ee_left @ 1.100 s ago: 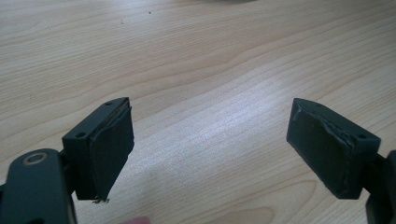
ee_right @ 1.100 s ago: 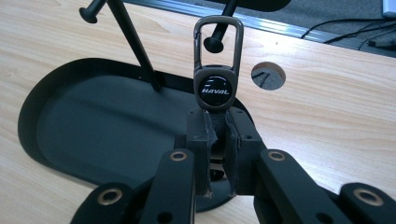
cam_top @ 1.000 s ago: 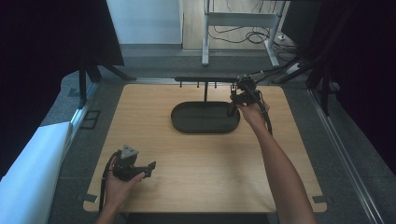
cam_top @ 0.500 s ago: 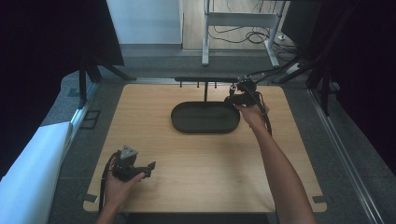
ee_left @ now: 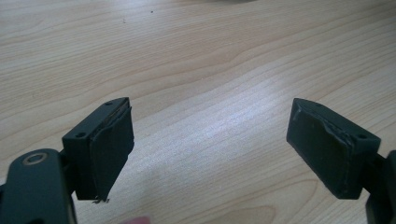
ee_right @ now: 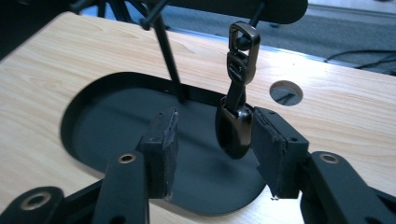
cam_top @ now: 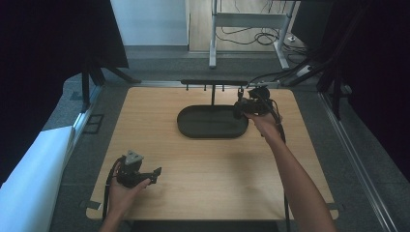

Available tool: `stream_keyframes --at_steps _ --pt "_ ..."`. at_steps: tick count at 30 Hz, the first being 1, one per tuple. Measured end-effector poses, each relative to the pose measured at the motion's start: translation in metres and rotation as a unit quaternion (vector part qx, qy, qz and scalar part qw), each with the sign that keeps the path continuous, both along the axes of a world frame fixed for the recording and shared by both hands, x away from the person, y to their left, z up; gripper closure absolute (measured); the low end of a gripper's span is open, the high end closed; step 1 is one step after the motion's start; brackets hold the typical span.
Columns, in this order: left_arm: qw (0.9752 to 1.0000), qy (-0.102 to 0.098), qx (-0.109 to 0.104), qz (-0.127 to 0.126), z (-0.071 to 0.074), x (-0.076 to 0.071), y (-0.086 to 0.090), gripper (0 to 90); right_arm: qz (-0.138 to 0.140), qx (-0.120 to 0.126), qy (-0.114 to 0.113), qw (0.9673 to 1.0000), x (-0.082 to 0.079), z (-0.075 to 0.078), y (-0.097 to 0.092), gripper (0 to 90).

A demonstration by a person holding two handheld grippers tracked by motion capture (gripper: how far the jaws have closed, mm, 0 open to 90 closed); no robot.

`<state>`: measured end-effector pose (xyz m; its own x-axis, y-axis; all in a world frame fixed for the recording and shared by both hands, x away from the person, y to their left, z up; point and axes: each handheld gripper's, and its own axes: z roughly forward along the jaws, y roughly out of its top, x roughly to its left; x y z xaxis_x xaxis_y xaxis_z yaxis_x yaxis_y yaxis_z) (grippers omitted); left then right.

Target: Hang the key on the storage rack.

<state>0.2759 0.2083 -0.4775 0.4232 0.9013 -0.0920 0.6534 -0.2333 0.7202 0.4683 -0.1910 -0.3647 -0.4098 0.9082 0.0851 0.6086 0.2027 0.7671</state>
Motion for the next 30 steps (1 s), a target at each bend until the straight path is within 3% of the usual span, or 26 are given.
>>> stream_keyframes --at_steps 6,8,12,15,16,17,19,21,28,30 --pt "1.0000 0.001 0.001 0.000 0.000 0.000 -0.001 15.4 0.012 0.024 -0.014 0.9996 -0.022 -0.003 -0.009 46.2" --pt "1.0000 0.001 0.002 0.001 -0.001 0.000 -0.001 15.4 0.020 0.039 -0.020 0.9988 -0.036 -0.008 -0.017 45.7" --pt "1.0000 0.000 0.003 0.000 -0.001 0.000 -0.002 15.4 0.028 0.049 -0.023 0.9981 -0.050 -0.015 -0.025 45.0" --pt "1.0000 0.000 0.006 -0.004 -0.001 0.000 -0.004 15.4 0.040 0.070 -0.034 0.9962 -0.072 -0.025 -0.038 44.9" --pt "1.0000 0.000 0.006 -0.004 -0.001 0.000 -0.004 15.4 0.040 0.070 -0.034 0.9962 -0.072 -0.025 -0.038 44.9" --pt "1.0000 0.000 0.005 -0.004 -0.002 0.001 -0.005 15.4 0.045 0.073 -0.044 0.9954 -0.084 -0.031 -0.043 44.7" --pt "1.0000 0.000 0.007 -0.004 -0.002 0.001 -0.006 15.4 0.047 0.071 -0.048 0.9952 -0.091 -0.034 -0.045 44.5" --pt "1.0000 0.000 0.006 -0.005 -0.002 0.001 -0.006 15.4 0.052 0.078 -0.054 0.9941 -0.108 -0.044 -0.053 44.1" --pt "0.9999 0.001 0.010 -0.006 -0.003 0.001 -0.009 15.4 0.062 0.072 -0.069 0.9931 -0.141 -0.068 -0.066 43.3" --pt "0.9999 0.002 0.011 -0.009 -0.004 0.001 -0.010 15.4 0.062 0.071 -0.070 0.9931 -0.143 -0.070 -0.068 43.2"
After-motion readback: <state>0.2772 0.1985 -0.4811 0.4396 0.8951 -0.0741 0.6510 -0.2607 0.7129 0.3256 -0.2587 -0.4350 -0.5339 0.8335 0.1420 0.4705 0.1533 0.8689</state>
